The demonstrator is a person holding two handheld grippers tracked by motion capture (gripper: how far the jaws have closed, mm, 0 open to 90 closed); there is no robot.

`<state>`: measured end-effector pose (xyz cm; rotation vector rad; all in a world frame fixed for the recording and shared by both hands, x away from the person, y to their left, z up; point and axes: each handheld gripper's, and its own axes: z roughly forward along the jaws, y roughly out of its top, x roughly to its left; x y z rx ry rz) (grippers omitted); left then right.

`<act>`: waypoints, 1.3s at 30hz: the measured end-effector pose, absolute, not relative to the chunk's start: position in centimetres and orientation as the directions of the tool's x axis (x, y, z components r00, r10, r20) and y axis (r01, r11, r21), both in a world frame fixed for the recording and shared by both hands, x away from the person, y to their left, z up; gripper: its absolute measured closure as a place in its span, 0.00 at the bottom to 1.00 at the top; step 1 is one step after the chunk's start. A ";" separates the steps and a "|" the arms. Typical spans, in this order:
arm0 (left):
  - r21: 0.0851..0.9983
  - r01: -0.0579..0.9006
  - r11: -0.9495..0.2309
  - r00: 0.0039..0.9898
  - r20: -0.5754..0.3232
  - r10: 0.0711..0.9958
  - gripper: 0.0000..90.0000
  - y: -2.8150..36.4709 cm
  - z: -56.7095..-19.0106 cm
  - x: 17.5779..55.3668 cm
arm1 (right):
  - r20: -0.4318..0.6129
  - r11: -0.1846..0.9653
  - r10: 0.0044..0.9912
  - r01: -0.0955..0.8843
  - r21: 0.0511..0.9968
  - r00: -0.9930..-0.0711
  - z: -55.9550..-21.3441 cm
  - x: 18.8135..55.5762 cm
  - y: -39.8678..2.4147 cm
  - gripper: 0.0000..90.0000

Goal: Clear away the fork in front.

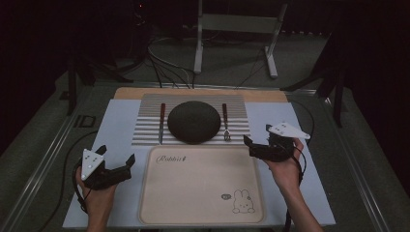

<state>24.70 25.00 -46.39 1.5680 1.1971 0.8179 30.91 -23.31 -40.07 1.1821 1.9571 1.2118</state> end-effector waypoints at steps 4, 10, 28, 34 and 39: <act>0.950 0.308 -0.053 0.293 -0.041 0.955 0.00 25.0 -46.4 24.7 | -0.005 0.211 0.885 0.391 0.896 -0.466 -40.0 31.5 -22.9 0.12; 0.950 0.307 -0.054 0.295 -0.041 0.955 0.00 25.0 -46.4 24.7 | -0.020 0.227 0.882 0.387 0.894 -0.471 -39.8 32.6 -22.2 0.12; 0.950 0.307 -0.050 0.290 -0.044 0.956 0.00 25.1 -46.4 24.8 | -0.010 0.221 0.886 0.403 0.888 -0.464 -39.2 36.8 -20.9 0.12; 0.950 0.308 -0.049 0.289 -0.045 0.956 0.00 25.1 -46.4 24.8 | -0.013 0.228 0.890 0.419 0.879 -0.456 -39.5 38.0 -20.6 0.12; 0.950 0.307 -0.049 0.290 -0.044 0.956 0.00 25.1 -46.4 24.8 | -0.012 0.228 0.895 0.435 0.871 -0.445 -40.0 39.2 -20.5 0.12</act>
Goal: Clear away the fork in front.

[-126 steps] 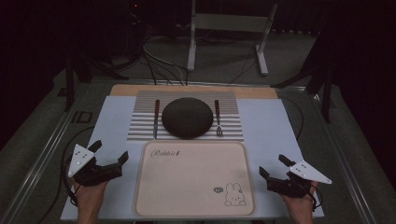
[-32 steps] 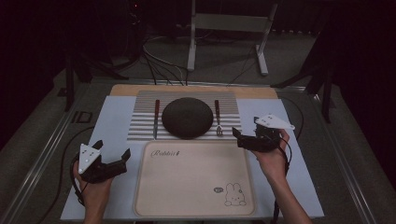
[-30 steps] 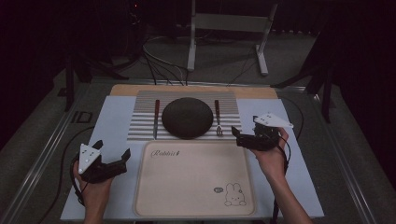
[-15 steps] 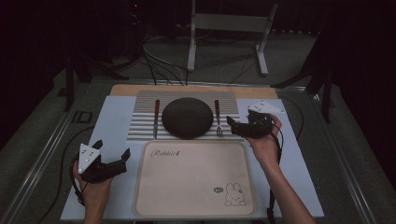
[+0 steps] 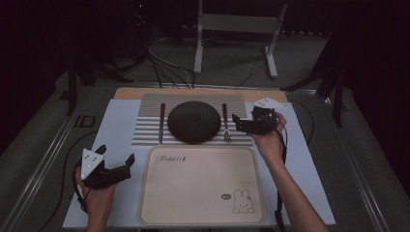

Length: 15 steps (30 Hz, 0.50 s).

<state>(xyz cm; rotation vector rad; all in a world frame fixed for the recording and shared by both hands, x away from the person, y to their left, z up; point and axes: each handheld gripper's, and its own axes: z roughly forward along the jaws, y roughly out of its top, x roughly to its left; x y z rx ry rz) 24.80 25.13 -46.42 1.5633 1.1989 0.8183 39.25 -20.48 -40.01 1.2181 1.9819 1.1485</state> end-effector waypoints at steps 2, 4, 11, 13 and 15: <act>0.951 0.307 -0.048 0.289 -0.045 0.956 0.00 25.1 -46.4 24.8 | -0.019 0.235 0.898 0.442 0.866 -0.441 -40.3 39.8 -20.4 0.12; 0.950 0.307 -0.047 0.289 -0.046 0.956 0.00 25.1 -46.4 24.8 | -0.020 0.237 0.901 0.454 0.859 -0.433 -40.7 40.4 -20.4 0.12; 0.951 0.305 -0.047 0.288 -0.045 0.957 0.00 25.2 -46.4 24.8 | -0.031 0.255 0.909 0.496 0.830 -0.417 -41.7 42.3 -19.8 0.12; 0.952 0.304 -0.046 0.287 -0.046 0.957 0.00 25.2 -46.4 24.8 | -0.031 0.257 0.907 0.495 0.830 -0.419 -41.6 42.7 -19.6 0.12; 0.952 0.304 -0.044 0.286 -0.047 0.957 0.00 25.3 -46.4 24.8 | -0.036 0.262 0.905 0.489 0.832 -0.423 -41.5 43.0 -19.2 0.12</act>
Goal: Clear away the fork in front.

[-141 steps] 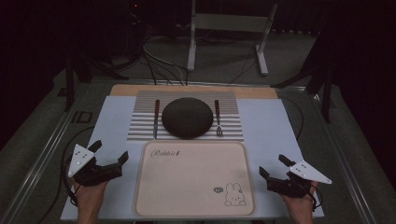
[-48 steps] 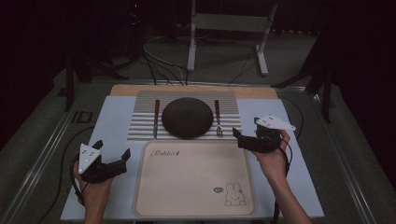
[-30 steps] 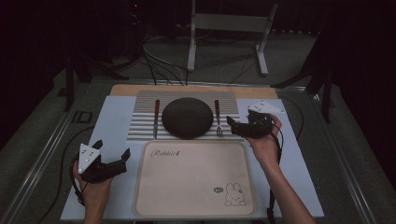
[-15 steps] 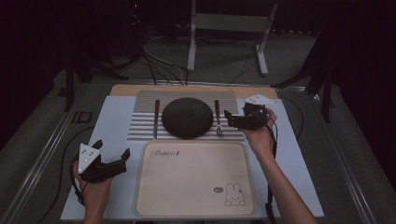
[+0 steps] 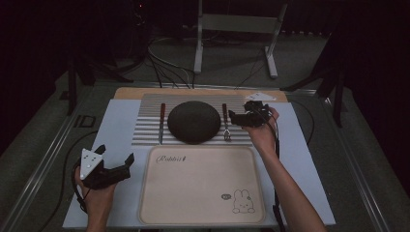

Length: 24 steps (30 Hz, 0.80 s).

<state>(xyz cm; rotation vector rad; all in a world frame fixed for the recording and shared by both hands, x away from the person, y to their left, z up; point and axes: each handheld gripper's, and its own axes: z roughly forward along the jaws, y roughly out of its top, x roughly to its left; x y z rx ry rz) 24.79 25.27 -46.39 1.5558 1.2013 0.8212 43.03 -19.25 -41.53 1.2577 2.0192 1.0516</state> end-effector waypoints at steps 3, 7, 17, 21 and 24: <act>0.952 0.302 -0.043 0.287 -0.048 0.957 0.00 25.3 -46.4 24.8 | -0.036 0.264 0.904 0.489 0.832 -0.426 -41.5 43.7 -18.8 0.12; 0.953 0.300 -0.039 0.286 -0.051 0.957 0.00 25.3 -46.3 24.7 | -0.033 0.260 0.905 0.492 0.831 -0.424 -41.6 44.6 -18.5 0.12; 0.955 0.297 -0.018 0.271 -0.066 0.960 0.00 25.7 -46.3 24.6 | -0.010 0.237 0.921 0.539 0.808 -0.390 -42.3 47.6 -17.7 0.12; 0.956 0.293 -0.010 0.267 -0.072 0.961 0.00 25.9 -46.3 24.6 | -0.008 0.244 0.924 0.574 0.781 -0.382 -43.1 48.6 -17.4 0.12; 0.956 0.294 -0.007 0.266 -0.075 0.961 0.00 25.9 -46.3 24.5 | -0.005 0.244 0.931 0.612 0.752 -0.364 -43.8 49.3 -17.2 0.13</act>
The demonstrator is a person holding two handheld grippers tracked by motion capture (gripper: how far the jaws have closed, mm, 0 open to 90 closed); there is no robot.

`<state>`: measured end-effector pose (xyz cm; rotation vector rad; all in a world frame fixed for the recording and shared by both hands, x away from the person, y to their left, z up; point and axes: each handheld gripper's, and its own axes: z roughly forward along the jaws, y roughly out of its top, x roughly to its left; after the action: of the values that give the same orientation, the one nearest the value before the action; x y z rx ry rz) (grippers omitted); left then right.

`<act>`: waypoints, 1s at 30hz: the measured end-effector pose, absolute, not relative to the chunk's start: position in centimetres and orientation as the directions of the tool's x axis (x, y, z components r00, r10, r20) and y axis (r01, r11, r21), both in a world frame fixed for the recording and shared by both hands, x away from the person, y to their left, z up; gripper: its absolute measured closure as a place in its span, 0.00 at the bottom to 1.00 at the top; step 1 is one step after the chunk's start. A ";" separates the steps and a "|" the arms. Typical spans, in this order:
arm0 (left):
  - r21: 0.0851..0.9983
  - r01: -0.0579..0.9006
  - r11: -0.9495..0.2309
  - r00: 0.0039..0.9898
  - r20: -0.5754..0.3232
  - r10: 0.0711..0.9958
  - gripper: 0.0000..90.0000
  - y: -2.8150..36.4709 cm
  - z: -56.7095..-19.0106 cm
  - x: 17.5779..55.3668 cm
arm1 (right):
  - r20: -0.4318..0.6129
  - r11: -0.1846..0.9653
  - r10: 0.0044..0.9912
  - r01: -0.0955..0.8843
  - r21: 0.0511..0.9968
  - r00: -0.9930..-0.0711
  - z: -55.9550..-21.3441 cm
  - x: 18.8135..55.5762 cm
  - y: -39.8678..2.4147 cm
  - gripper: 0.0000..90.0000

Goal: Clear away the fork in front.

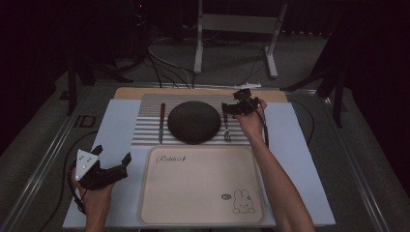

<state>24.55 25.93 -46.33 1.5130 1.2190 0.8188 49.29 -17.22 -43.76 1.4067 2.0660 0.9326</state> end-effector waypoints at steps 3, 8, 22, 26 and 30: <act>0.956 0.294 -0.004 0.266 -0.078 0.961 0.00 26.0 -46.3 24.5 | -0.015 0.256 0.934 0.638 0.727 -0.357 -44.5 49.8 -17.1 0.15; 0.955 0.298 -0.001 0.265 -0.081 0.961 0.00 26.0 -46.4 24.5 | -0.009 0.253 0.940 0.678 0.690 -0.341 -45.6 50.8 -16.8 0.17; 0.956 0.294 0.018 0.259 -0.098 0.961 0.00 26.2 -46.4 24.4 | 0.036 0.225 0.954 0.787 0.574 -0.299 -48.7 52.8 -15.4 0.45; 0.956 0.293 0.021 0.259 -0.101 0.961 0.00 26.3 -46.4 24.3 | 0.025 0.220 0.961 0.817 0.533 -0.275 -49.5 53.2 -15.2 0.59; 0.956 0.291 0.024 0.258 -0.103 0.961 0.00 26.4 -46.3 24.3 | 0.032 0.226 0.960 0.839 0.495 -0.278 -50.5 53.4 -14.9 0.72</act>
<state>24.27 26.35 -46.34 1.4833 1.2313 0.8053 53.44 -14.89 -50.47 1.6856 2.2231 0.6182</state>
